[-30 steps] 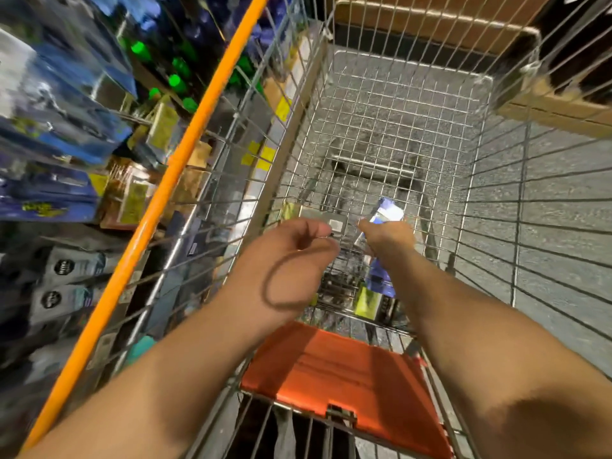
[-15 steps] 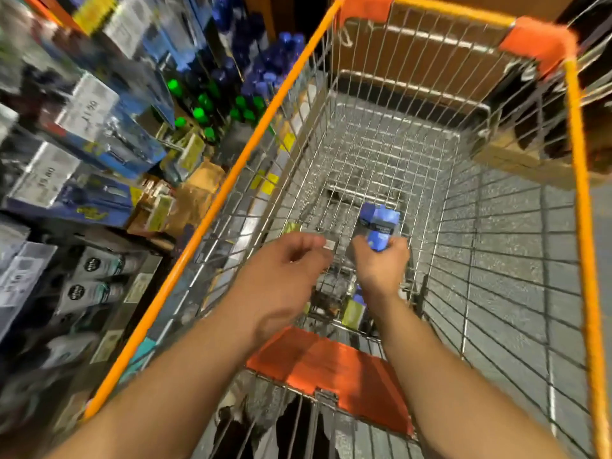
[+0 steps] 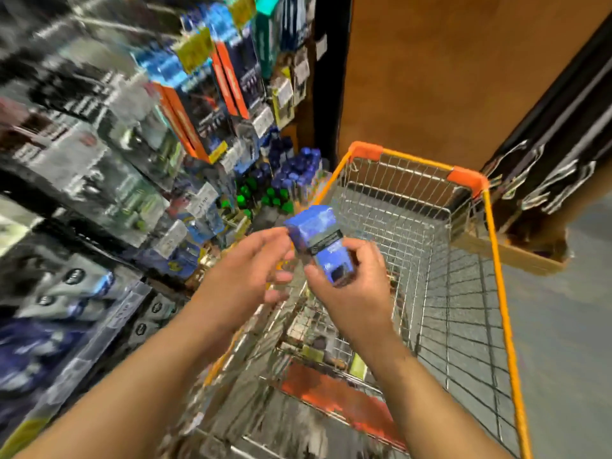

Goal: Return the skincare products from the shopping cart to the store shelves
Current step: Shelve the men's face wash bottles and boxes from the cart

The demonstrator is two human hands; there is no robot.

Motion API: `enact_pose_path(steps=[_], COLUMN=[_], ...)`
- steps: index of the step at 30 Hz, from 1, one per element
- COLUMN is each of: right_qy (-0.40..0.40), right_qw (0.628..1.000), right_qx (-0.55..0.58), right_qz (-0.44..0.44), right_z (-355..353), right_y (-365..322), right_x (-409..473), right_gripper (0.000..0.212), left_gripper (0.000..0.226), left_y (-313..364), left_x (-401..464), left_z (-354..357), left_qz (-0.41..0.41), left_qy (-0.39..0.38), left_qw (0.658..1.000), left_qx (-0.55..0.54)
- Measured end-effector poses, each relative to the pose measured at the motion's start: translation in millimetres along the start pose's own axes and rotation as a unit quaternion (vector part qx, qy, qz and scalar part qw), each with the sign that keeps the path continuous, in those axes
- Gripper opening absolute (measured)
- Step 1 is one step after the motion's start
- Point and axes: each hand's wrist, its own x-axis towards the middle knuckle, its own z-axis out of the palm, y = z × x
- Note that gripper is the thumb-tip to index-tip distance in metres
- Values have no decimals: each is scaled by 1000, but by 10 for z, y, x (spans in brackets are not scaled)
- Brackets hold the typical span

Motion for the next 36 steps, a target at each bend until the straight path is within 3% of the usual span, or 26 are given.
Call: enact_pose_path(steps=[2,7,15,21,27,31,36], right_qy=[-18,-51,-172,-211,-222,-345,-407], right_qw=[999,982,918,869,869,874,851], right_qx=[14,12,-1,26,72,154,208], right_qz=[-43,-183,-358,-446,-437,-306,-257], right_z=[-5,35,347,702,1183,1426,1674], right_y=[-327,-1115,-2293,-2966,-3483,-3710,-4111], right_x=[9,25,-13,-154,-431,-609,-784], right_gripper=[42,48,53,52,69,84,62], left_gripper=[23,64,55,43,34,35,37], left_y=[212,665,1219,1365,1386,1349,1313], left_x=[-175,-652,-1347,-1843,-2291,-2496,-2743], left_z=[-151,-618,-1407,-1998,-2573,-2837,-3104], left_qz=[28,110,260,305,333,351,366], left_qy=[7,21,82,145,212,241,254], left_qw=[999,994,962,939,909,884,859], left_qx=[-15,-17,-31,-64,-134,-195,-251])
